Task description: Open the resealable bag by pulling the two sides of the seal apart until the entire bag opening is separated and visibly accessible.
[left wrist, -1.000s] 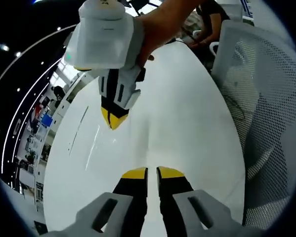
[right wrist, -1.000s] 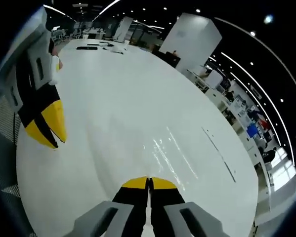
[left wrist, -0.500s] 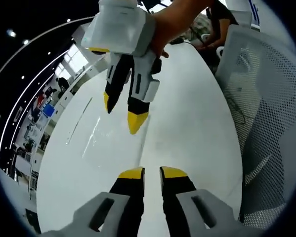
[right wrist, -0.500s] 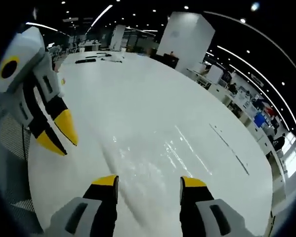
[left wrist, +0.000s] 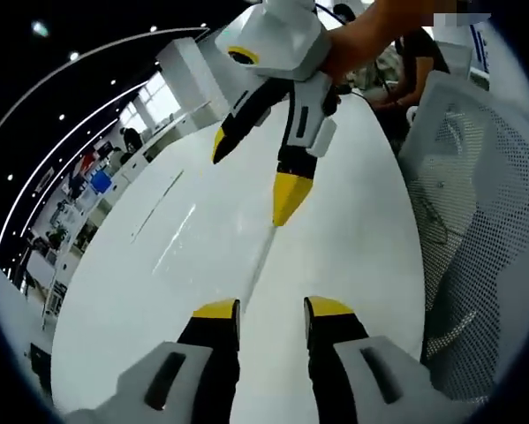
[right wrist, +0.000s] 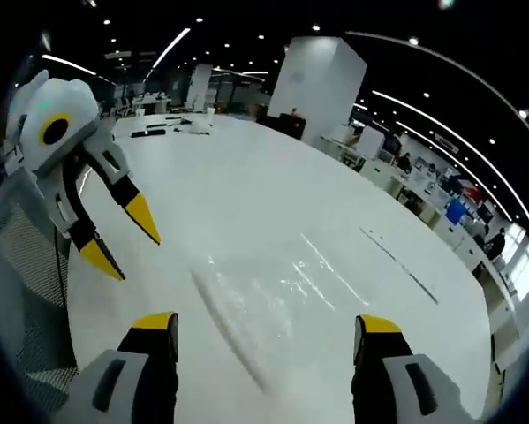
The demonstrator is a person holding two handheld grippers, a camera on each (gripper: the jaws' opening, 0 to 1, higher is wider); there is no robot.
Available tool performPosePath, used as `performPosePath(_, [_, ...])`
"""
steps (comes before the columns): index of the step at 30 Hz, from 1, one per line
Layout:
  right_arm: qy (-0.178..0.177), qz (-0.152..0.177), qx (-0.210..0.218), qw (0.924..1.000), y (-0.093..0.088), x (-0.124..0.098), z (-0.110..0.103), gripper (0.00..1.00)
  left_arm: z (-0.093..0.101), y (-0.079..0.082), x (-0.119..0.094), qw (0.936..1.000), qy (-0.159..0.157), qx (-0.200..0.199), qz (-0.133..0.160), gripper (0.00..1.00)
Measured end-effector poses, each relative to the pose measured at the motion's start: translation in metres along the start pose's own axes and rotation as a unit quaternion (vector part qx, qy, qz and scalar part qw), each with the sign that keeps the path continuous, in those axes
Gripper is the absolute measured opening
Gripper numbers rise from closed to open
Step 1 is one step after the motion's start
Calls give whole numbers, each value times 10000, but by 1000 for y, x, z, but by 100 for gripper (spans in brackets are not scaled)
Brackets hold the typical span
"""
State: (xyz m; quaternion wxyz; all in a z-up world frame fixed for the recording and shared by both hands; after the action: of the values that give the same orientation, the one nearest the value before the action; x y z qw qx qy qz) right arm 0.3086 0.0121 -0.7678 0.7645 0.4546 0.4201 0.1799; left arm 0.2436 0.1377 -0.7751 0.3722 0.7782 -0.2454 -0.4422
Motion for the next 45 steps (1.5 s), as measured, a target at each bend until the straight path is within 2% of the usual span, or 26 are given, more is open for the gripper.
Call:
performPosePath(3, [-76,16,32,10000,-1,-5,-1,88,3,-5,-5,9999,30,-118,-54,38])
performPosePath(8, [-133,133,455,9988,-1,-13,-9,99,6,-12,-18,9995,179,-232,-146,47])
performPosePath(12, [-193,212,516,9983,0,-23,-17,100,11,-12,-29,9988,281,-396,-113,51])
performPosePath(16, [-257,253,688,9970,-6,-36,-25,100,16,-20,-38,9974,431,-548,-153,60])
performPosePath(22, [-262,209,857,9958,-21,-54,-37,100,22,-26,-45,9938,616,-925,-83,75])
performPosePath(24, [-367,271,1166,9921,-23,-62,-40,100,25,-24,-48,9922,665,-1054,-22,77])
performPosePath(28, [-590,553,1429,9864,-18,-76,-42,100,25,-26,-51,9848,931,-1460,106,83])
performPosePath(29, [-593,532,1476,9858,-19,-78,-44,100,25,-28,-52,9837,969,-1509,121,84])
performPosePath(32, [-639,567,1634,9829,-21,-84,-49,100,27,-35,-54,9784,1076,-1760,147,85])
performPosePath(33, [-611,592,1879,9785,-23,-85,-54,100,28,-39,-54,9765,1107,-1845,108,86])
performPosePath(35, [-598,687,2164,9720,-25,-87,-60,100,31,-41,-53,9776,1107,-1787,50,87])
performPosePath(40, [-578,615,1965,9769,-34,-91,-67,100,34,-37,-50,9806,1082,-1634,89,86])
performPosePath(43, [-647,638,2024,9751,-39,-92,-65,100,34,-44,-50,9815,1050,-1604,10,83])
performPosePath(45, [-678,712,2095,9729,-37,-92,-64,100,31,-44,-52,9791,1149,-1679,4,82])
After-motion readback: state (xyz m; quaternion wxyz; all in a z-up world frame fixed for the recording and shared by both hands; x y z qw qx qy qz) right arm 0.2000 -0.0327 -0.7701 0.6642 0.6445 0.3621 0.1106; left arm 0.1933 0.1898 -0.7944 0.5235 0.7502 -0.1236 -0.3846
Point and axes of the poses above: the point that each gripper's makers call its tool centre point, and the gripper's own axes: x roughly forward along the fingers, z roughly to its right, y roughly out of its top, the point moved 3 cm from there along -x, roughly backward along the fingers, and after that the axes turned 10 degrees about z, right-handed, at the moved point
